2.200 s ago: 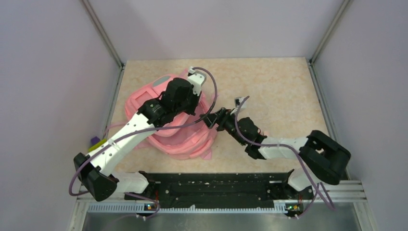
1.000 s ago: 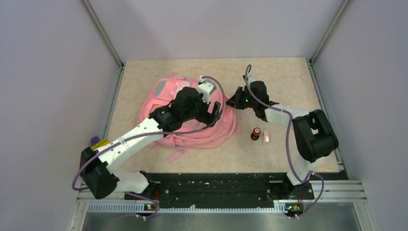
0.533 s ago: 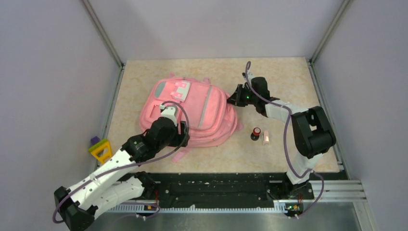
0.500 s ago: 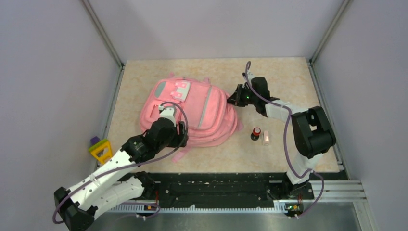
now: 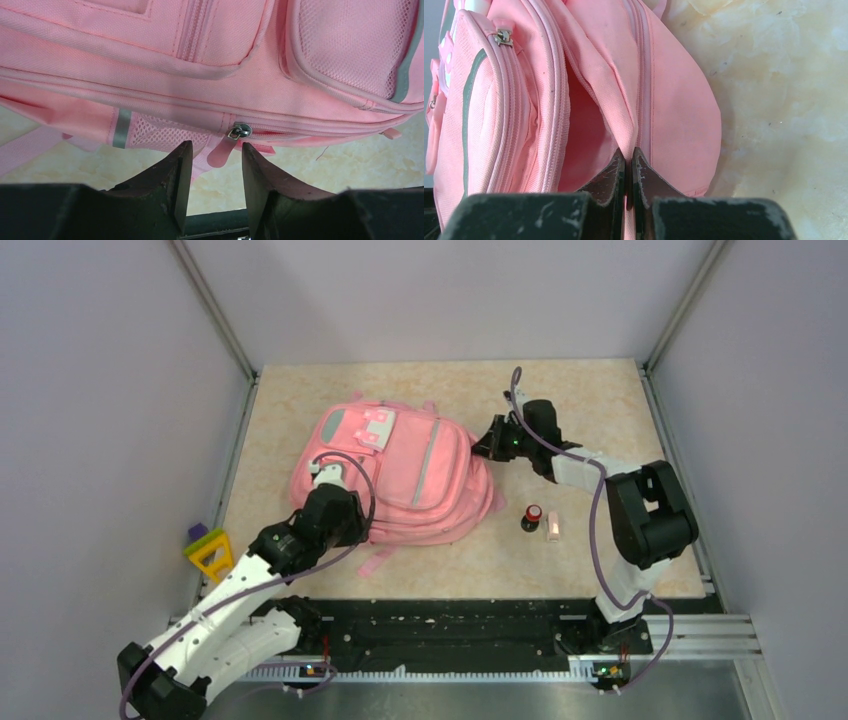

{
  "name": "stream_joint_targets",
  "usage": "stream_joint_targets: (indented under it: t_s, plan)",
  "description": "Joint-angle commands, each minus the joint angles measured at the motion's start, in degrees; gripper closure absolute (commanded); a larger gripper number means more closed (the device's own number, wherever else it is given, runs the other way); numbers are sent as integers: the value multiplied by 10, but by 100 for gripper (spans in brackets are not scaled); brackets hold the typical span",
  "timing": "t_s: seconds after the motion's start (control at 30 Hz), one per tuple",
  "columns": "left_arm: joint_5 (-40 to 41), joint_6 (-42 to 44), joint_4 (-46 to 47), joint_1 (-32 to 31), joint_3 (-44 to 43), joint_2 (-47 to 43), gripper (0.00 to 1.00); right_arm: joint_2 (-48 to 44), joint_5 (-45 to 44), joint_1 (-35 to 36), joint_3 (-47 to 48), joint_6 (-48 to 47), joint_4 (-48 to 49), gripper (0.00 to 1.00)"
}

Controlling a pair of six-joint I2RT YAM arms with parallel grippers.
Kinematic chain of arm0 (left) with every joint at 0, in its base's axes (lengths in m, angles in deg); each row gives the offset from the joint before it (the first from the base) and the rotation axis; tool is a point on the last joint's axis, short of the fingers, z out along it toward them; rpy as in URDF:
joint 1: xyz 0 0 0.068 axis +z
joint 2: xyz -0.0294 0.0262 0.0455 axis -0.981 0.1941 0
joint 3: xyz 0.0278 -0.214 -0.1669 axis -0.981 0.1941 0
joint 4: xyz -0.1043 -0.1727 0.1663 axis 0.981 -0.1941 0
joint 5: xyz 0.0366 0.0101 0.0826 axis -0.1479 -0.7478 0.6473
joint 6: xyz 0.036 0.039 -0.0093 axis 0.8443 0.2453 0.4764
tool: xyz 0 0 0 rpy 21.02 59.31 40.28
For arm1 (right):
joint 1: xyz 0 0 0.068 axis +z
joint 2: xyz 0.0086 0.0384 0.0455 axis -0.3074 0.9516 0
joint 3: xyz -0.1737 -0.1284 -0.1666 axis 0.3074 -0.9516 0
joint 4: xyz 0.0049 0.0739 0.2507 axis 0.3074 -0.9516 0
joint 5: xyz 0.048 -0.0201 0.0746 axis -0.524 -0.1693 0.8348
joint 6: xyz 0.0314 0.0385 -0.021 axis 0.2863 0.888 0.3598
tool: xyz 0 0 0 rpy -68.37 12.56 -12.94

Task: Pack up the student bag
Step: Zip the student bag at the center of the board.

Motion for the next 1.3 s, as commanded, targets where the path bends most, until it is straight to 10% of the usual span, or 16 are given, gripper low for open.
stream_joint_targets:
  t_s: [0.0,0.13,0.33,0.63,1.27]
  plan:
    - [-29,3,34,14,15,-1,55,-1,23,-2,17,3,30,100]
    - [-44,5,48,21,23,9,60,1,24,-2,18,5,31,100]
    - [-82,48,69,21,9,5,99,4,26,-2,17,8,34,100]
    - [-173,112,14,19,-100,53,100,-3,1,0,-5,25,44,100]
    - [-197,-5,259,-181,-177,341,100,-65,-185,92,-148,143,265,100]
